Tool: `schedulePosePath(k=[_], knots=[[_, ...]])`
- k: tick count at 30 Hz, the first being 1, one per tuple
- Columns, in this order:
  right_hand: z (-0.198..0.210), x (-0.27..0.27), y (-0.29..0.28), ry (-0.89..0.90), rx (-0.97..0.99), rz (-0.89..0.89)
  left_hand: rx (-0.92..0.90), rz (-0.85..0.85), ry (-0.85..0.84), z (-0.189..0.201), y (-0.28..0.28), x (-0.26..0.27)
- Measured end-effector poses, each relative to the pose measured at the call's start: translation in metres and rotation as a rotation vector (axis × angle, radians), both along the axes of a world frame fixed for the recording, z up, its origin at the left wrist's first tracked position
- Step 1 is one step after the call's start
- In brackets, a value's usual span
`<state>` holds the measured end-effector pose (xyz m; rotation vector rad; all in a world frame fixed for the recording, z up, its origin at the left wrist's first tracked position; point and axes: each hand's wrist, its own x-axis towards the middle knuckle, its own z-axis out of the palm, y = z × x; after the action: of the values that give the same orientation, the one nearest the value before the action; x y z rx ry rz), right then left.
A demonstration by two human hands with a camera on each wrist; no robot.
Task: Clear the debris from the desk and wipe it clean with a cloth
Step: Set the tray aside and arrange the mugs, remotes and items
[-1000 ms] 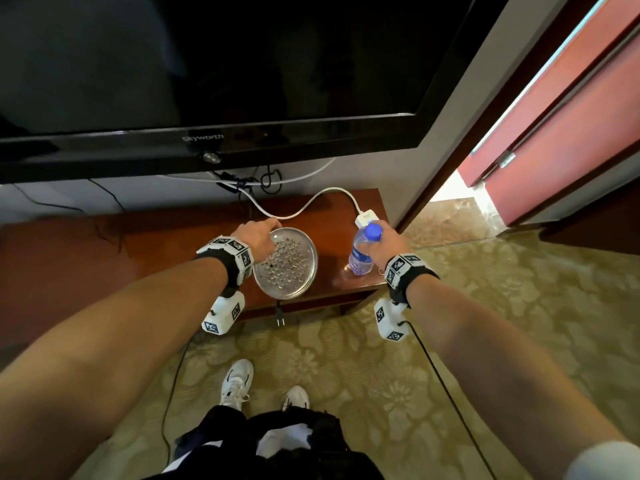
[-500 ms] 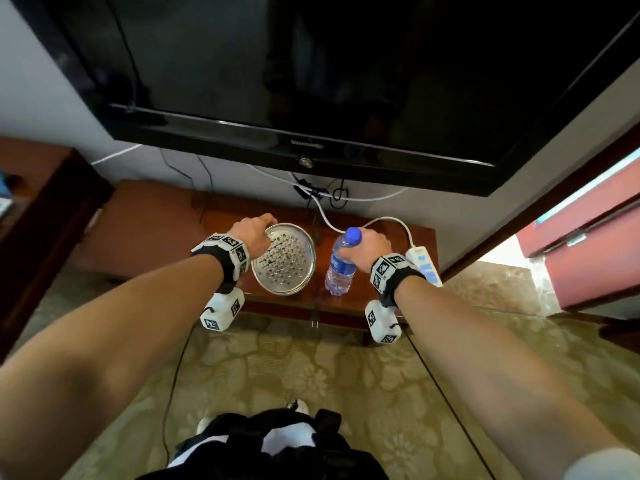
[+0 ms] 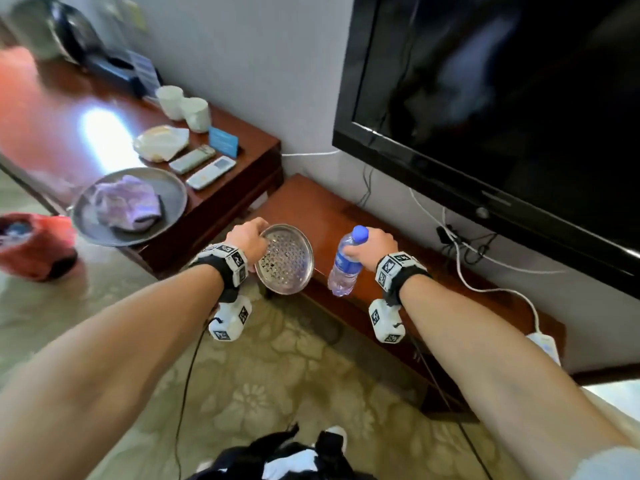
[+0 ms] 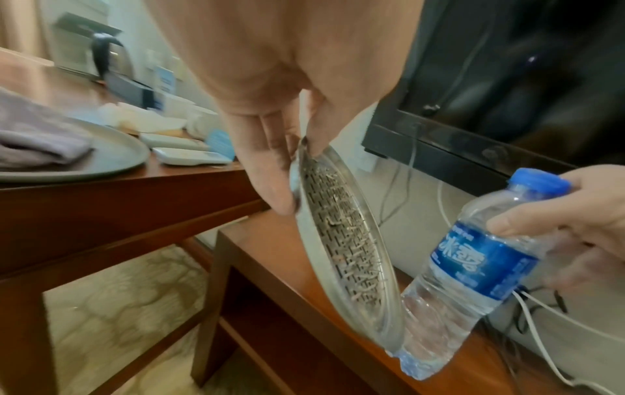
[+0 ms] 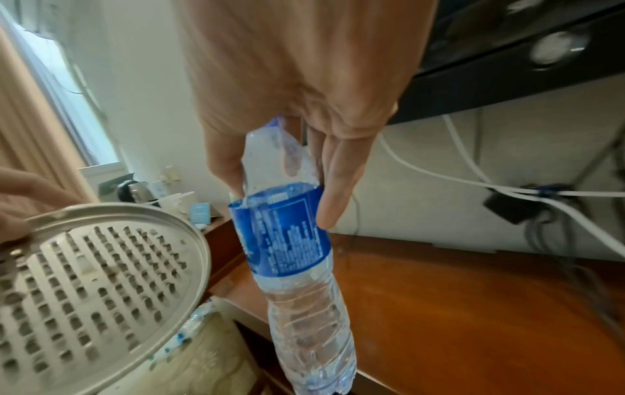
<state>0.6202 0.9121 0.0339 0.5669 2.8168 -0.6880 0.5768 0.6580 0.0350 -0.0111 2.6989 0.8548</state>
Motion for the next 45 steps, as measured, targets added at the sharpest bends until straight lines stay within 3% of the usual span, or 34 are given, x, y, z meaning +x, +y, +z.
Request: schedulePosePath(k=[8, 13, 23, 31, 45], knots=[[0.030, -0.044, -0.168, 0.026, 0.031, 0.170, 0.038, 0.151, 0.034, 0.014, -0.161, 0.016], [0.046, -0.065, -0.248, 0.057, -0.002, 0.231, -0.052, 0.241, 0.082, 0.019, -0.253, 0.017], [0.072, -0.135, -0.369, 0.099, -0.026, 0.447, 0.068, 0.427, 0.078, 0.029, -0.357, -0.006], [0.083, -0.233, -0.445, 0.161, -0.111, 0.506, 0.105, 0.488, 0.078, 0.042, -0.423, -0.085], [0.073, -0.379, -0.568, 0.043, -0.047, 0.446, 0.094, 0.480, 0.052, 0.031, -0.553, -0.247]])
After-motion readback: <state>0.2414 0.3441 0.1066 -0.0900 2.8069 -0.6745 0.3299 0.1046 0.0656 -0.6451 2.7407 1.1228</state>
